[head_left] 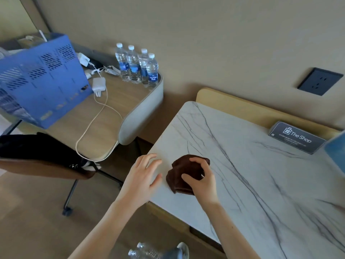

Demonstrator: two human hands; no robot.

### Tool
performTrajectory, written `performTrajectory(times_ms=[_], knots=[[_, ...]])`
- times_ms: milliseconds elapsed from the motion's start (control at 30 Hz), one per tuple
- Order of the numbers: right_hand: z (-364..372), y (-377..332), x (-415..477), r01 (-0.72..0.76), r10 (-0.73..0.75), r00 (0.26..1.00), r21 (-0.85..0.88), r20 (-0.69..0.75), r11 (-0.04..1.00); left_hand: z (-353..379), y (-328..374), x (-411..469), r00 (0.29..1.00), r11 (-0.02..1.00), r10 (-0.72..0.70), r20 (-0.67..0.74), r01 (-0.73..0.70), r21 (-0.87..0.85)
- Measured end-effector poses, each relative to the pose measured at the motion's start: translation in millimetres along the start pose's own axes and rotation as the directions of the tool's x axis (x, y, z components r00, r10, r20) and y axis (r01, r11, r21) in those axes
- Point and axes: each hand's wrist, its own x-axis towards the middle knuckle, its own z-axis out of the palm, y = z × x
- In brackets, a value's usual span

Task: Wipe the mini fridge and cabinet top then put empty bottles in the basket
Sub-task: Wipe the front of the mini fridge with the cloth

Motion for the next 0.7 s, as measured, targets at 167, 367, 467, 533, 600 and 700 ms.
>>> performTrajectory(times_ms=[167,367,467,533,600,700], knots=[[57.3,2.0,-72.3,0.011,-0.012,0.995,-0.017,-0.102,1.0,-32.8,-48.7,-59.1,0.996,0.995,0.09,0.009,-0.09,-0.037],[132.5,12.5,-187.6,-0.033,0.017,0.965,-0.055,-0.261,0.998,-67.3,-102.2,-152.8,0.969,0.973,0.22,0.114,-0.21,-0.091],[158.7,16.8,-241.3,-0.078,0.056,0.944,-0.056,-0.325,0.995,-86.3,-113.2,-192.1,0.959,0.965,0.249,0.131,-0.234,-0.123],[169.0,18.0,-268.9,-0.091,0.065,0.938,-0.061,-0.341,0.994,-98.9,-115.7,-209.5,0.951,0.955,0.279,0.134,-0.26,-0.141],[174.9,15.7,-289.8,-0.088,0.062,0.935,-0.061,-0.35,0.994,-108.4,-117.1,-222.5,0.94,0.944,0.317,0.13,-0.3,-0.135],[177.9,8.2,-316.8,-0.034,-0.021,0.922,-0.134,-0.386,0.99,-118.7,-115.0,-240.0,0.921,0.925,0.378,0.097,-0.371,-0.084]])
